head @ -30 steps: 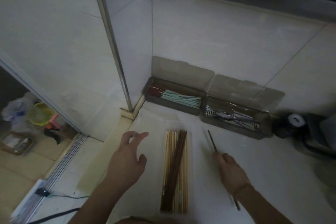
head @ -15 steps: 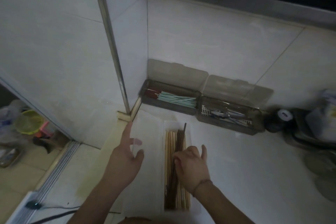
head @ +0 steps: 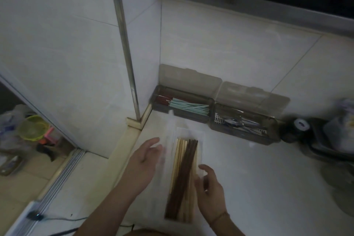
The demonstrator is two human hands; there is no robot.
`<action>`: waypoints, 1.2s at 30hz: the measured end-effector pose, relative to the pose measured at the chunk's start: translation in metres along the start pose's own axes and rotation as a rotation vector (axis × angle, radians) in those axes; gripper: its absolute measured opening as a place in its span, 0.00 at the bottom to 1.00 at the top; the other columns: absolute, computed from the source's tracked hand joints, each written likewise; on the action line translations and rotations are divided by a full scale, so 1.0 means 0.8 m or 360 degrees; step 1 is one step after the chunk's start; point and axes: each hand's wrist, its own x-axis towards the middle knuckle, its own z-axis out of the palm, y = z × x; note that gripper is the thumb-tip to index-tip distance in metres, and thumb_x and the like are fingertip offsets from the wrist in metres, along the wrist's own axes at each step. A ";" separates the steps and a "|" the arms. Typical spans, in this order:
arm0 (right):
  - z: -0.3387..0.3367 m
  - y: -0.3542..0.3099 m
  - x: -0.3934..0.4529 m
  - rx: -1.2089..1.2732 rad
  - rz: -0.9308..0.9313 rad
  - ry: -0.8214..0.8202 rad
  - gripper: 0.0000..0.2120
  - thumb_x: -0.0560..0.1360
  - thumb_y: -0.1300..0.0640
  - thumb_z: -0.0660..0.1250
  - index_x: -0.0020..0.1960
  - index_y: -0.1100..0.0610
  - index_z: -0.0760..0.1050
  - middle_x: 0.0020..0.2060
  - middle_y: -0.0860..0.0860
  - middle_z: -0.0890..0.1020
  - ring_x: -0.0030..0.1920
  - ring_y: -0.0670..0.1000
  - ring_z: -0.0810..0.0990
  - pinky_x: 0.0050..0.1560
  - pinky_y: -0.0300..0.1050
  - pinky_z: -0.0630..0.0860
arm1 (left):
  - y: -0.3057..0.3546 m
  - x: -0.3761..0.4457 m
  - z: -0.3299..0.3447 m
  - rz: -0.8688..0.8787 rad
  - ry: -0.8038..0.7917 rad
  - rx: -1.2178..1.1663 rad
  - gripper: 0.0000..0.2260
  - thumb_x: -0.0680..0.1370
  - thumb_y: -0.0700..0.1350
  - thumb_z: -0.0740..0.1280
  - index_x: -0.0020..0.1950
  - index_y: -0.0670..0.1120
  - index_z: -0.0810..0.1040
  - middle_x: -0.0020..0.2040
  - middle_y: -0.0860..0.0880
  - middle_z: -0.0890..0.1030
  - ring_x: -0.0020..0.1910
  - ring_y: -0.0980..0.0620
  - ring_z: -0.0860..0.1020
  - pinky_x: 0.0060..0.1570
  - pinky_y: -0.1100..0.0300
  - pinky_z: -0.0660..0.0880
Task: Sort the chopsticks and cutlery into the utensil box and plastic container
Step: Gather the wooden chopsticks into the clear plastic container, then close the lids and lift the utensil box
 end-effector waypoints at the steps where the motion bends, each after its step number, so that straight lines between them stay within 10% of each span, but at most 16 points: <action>1: 0.004 -0.004 -0.006 0.0142 0.0024 -0.0072 0.12 0.78 0.56 0.63 0.58 0.42 0.66 0.28 0.47 0.77 0.30 0.46 0.77 0.35 0.35 0.74 | 0.001 0.001 0.003 0.0039 -0.0081 0.0066 0.13 0.77 0.62 0.61 0.60 0.63 0.73 0.57 0.58 0.81 0.52 0.57 0.80 0.56 0.51 0.78; 7: 0.021 -0.002 -0.011 0.0588 0.0149 -0.0026 0.12 0.72 0.48 0.60 0.55 0.49 0.69 0.34 0.53 0.83 0.34 0.50 0.80 0.36 0.48 0.74 | -0.014 0.003 0.011 0.0593 -0.0435 0.1042 0.24 0.76 0.60 0.62 0.71 0.56 0.69 0.67 0.60 0.73 0.65 0.59 0.72 0.64 0.63 0.67; 12: -0.024 -0.004 0.058 0.0274 0.0027 0.0320 0.07 0.77 0.47 0.62 0.55 0.43 0.70 0.47 0.48 0.77 0.41 0.40 0.76 0.46 0.42 0.74 | -0.077 -0.022 0.001 0.0883 -0.0387 0.1843 0.29 0.73 0.66 0.59 0.72 0.57 0.67 0.72 0.50 0.70 0.68 0.43 0.73 0.58 0.40 0.75; 16: -0.034 -0.019 0.135 -0.0109 0.0088 -0.0202 0.19 0.78 0.47 0.63 0.66 0.53 0.71 0.57 0.46 0.71 0.55 0.50 0.73 0.59 0.44 0.71 | -0.105 -0.036 0.004 0.0902 -0.0337 0.1938 0.31 0.76 0.66 0.58 0.77 0.56 0.62 0.77 0.48 0.62 0.73 0.40 0.65 0.66 0.34 0.63; 20: -0.029 -0.017 0.164 -0.0142 0.0143 -0.0576 0.06 0.79 0.55 0.64 0.54 0.54 0.75 0.47 0.51 0.78 0.44 0.52 0.78 0.41 0.35 0.73 | -0.110 -0.037 0.006 0.0864 -0.0342 0.1985 0.29 0.76 0.67 0.58 0.74 0.57 0.66 0.77 0.48 0.62 0.74 0.41 0.64 0.67 0.37 0.62; 27: -0.016 0.003 0.156 -0.0088 0.0041 -0.0385 0.06 0.77 0.49 0.65 0.52 0.50 0.76 0.44 0.52 0.80 0.40 0.55 0.79 0.45 0.51 0.79 | -0.114 -0.034 0.010 0.0872 -0.0323 0.1988 0.30 0.73 0.67 0.61 0.72 0.57 0.69 0.76 0.48 0.65 0.73 0.41 0.65 0.65 0.38 0.65; 36: -0.044 0.020 0.094 -0.0170 0.0130 -0.0026 0.05 0.76 0.50 0.67 0.44 0.48 0.71 0.33 0.48 0.78 0.36 0.50 0.77 0.39 0.45 0.74 | -0.123 -0.015 -0.015 0.1026 -0.0029 0.1882 0.20 0.71 0.59 0.63 0.62 0.60 0.77 0.67 0.50 0.74 0.68 0.42 0.69 0.66 0.37 0.60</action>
